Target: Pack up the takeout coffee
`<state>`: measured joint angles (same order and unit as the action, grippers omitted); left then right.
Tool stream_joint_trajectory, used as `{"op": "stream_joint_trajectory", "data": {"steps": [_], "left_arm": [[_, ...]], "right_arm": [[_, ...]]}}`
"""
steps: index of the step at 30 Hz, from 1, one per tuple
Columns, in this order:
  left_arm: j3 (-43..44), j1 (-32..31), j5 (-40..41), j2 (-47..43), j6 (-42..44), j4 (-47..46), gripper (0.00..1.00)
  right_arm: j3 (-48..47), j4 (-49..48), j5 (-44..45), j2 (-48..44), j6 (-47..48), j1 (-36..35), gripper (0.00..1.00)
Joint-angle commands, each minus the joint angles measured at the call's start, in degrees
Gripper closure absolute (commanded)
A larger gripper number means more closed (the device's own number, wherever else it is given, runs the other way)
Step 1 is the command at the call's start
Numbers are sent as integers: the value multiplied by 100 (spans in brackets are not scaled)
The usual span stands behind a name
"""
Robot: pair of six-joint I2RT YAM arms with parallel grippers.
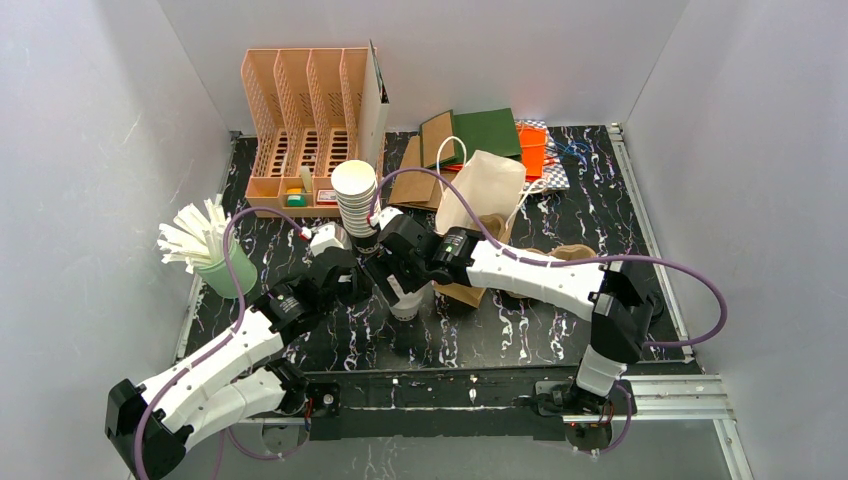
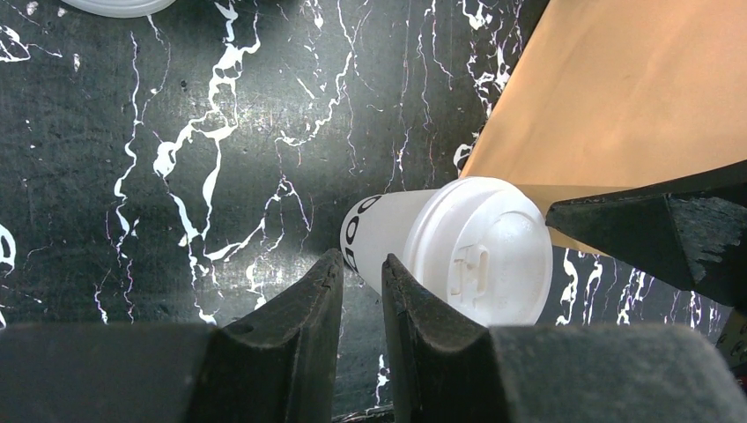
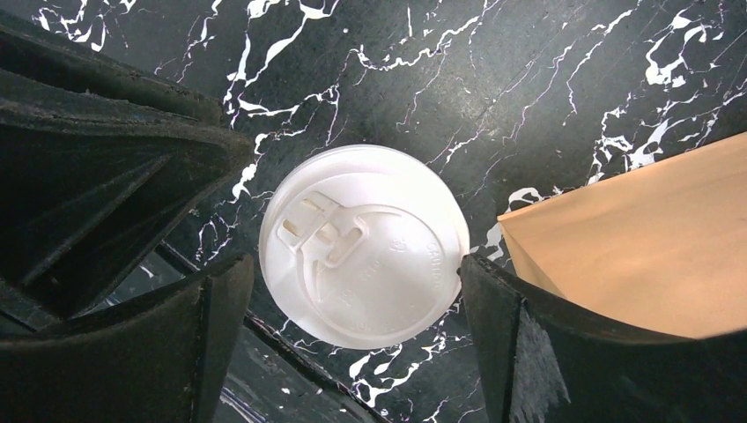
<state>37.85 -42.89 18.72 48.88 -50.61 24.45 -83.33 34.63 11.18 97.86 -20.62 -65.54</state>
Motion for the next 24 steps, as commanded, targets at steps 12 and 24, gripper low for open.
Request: {"op": "stream_joint_trajectory", "data": {"steps": [12,24], "left_arm": [[-75,33,-146,-19,25,8,78],[-105,35,-158,-14,40,-15,77]], "right_arm": [[-313,206,57,35,56,-15,2],[-354,280,119,68,69,-17,2]]}}
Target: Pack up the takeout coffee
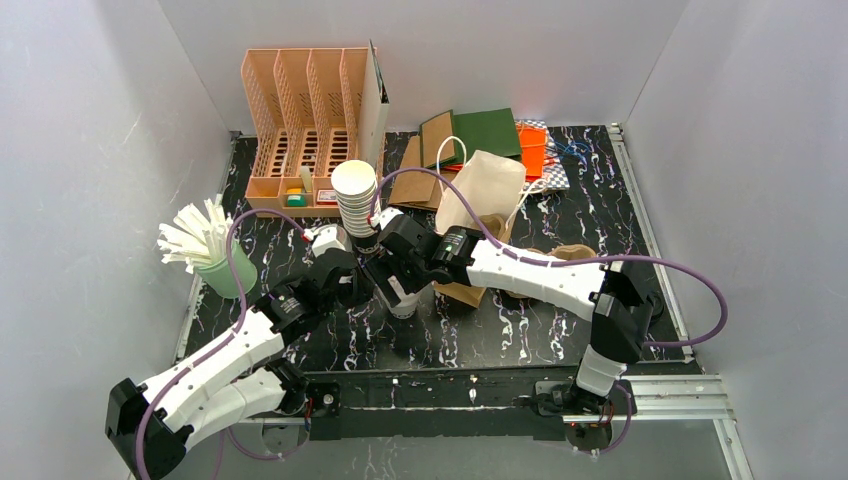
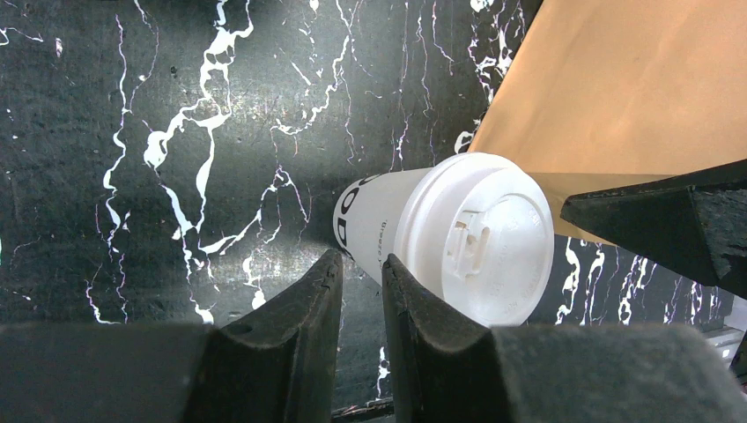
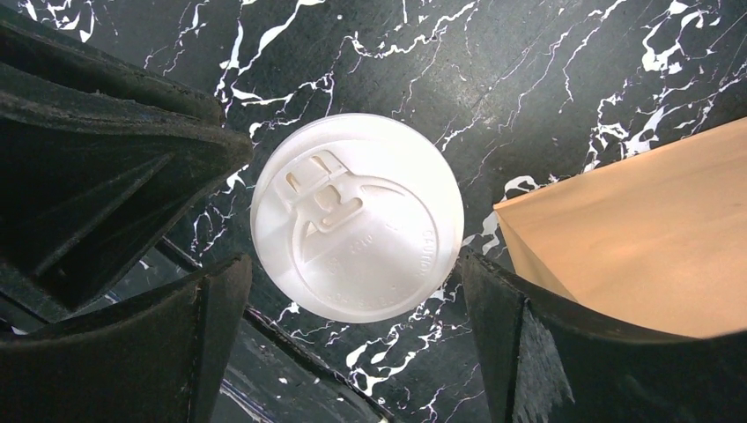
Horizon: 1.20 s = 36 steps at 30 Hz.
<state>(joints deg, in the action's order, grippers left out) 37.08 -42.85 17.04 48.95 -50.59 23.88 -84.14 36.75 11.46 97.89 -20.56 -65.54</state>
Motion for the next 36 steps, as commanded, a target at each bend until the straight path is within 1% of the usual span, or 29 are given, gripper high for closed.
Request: {"op": "stream_joint_trajectory", "data": {"steps": [1,7,14,20,29,32,36], "left_arm": [[-26,29,15,-25,44,55,78],[10,31,39,-43,64,85,77],[-3,28,55,-63,104,114,78],[-8,27,46,-96,143,117,78],[-139,30,-180,-111,40,-23,78],[-174,31,-137,-191,-32,5,77],[-169,28,32,-287,-107,199,77]], "right_arm": [[-290,62,79,54,65,-20,2],[-312,30,-9,55,135,-8,2],[-350,-1,-344,210,78,-11,2],[-457,58,-341,302,79,-9,2],[-541,129,-163,344,96,-10,6],[-551,155,-131,379,97,-16,9],[-559,157,-126,368,101,-12,9]]}}
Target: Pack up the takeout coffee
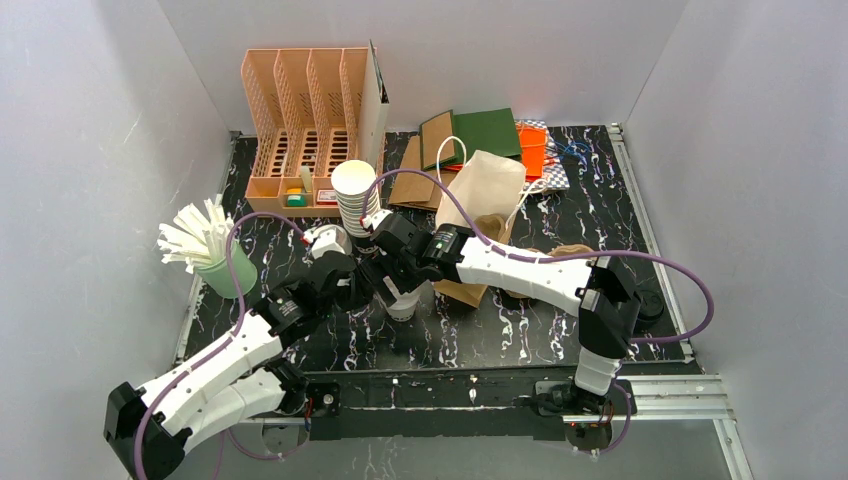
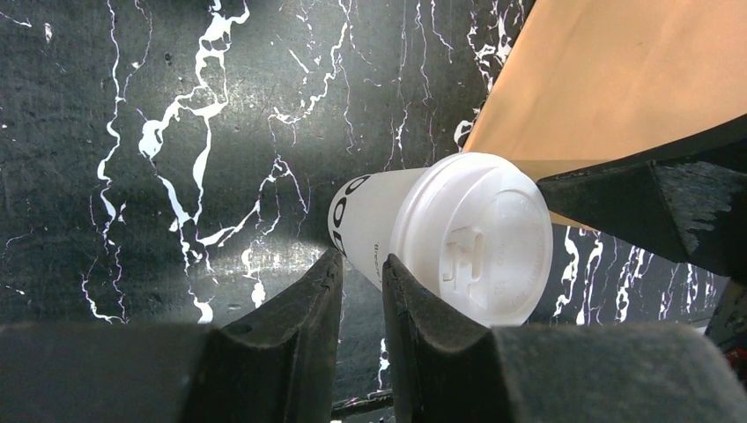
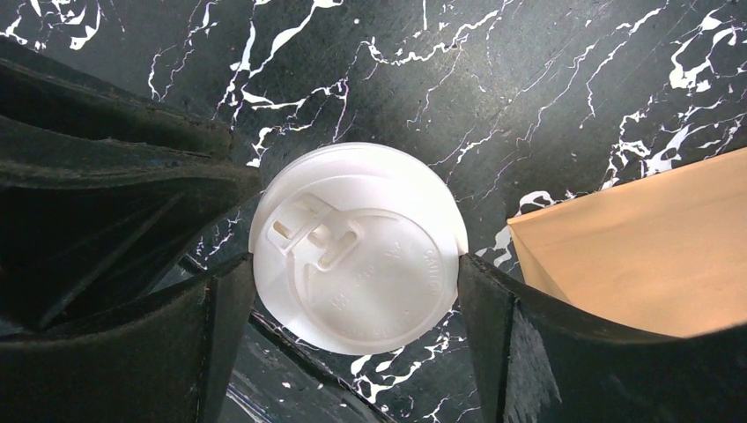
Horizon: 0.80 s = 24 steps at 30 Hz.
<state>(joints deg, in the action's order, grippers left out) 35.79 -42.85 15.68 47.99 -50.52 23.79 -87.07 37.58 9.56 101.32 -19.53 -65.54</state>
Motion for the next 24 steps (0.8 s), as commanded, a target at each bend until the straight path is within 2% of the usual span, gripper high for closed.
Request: {"op": "stream_joint_trajectory", "data": {"steps": [1,15,24], "left_arm": [[-36,26,190,-223,-123,237,77],[-165,27,-88,-475,-128,336,70],[-463,31,-523,-816,-254,-63,63]], "right_arm": [[-267,72,63,20,6,-19,10],[-55,67,25,15,124,-39,18],[13,98,192,-9,184,-106,21]]}}
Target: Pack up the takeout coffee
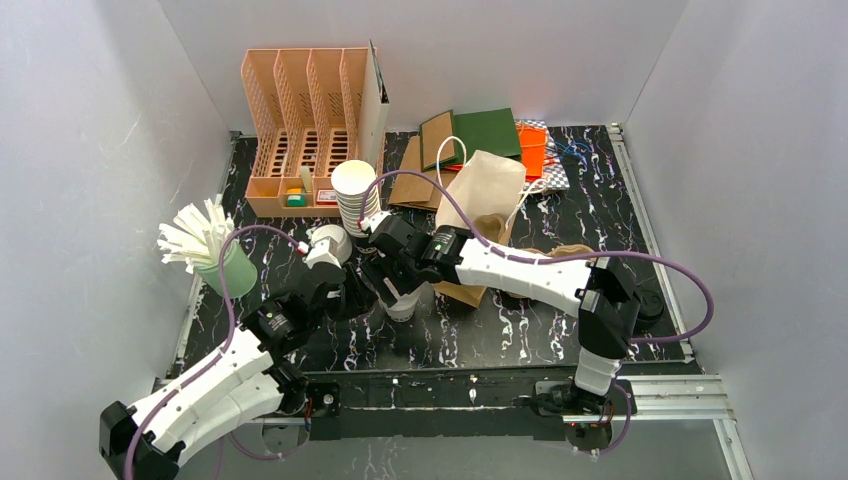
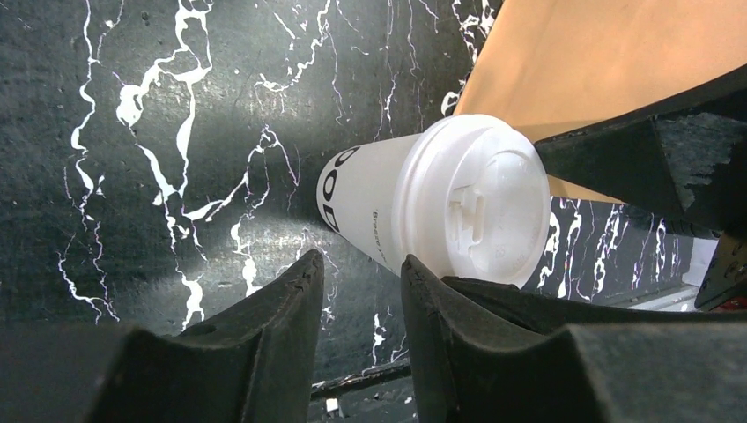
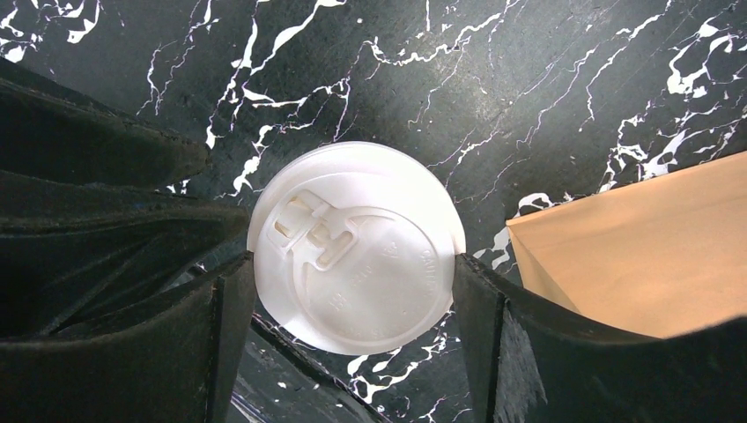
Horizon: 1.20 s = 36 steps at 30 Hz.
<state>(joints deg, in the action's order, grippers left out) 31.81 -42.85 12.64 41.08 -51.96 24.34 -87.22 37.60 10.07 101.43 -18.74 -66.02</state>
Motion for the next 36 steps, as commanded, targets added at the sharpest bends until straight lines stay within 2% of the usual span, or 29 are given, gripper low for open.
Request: {"op": "stream_joint_trajectory", "data": {"steps": [1,17,36], "left_arm": [[-82,25,-245,-120,-126,-126,62],[-257,210,-561,-60,-209,-396,61],[-584,407,-642,221,-165,-666,69]], "right_arm": [[36,104,175,-12,114,-63,22],[340,18,247,-120,101,-148,23],[385,42,237,-148,171,-157,25]]}}
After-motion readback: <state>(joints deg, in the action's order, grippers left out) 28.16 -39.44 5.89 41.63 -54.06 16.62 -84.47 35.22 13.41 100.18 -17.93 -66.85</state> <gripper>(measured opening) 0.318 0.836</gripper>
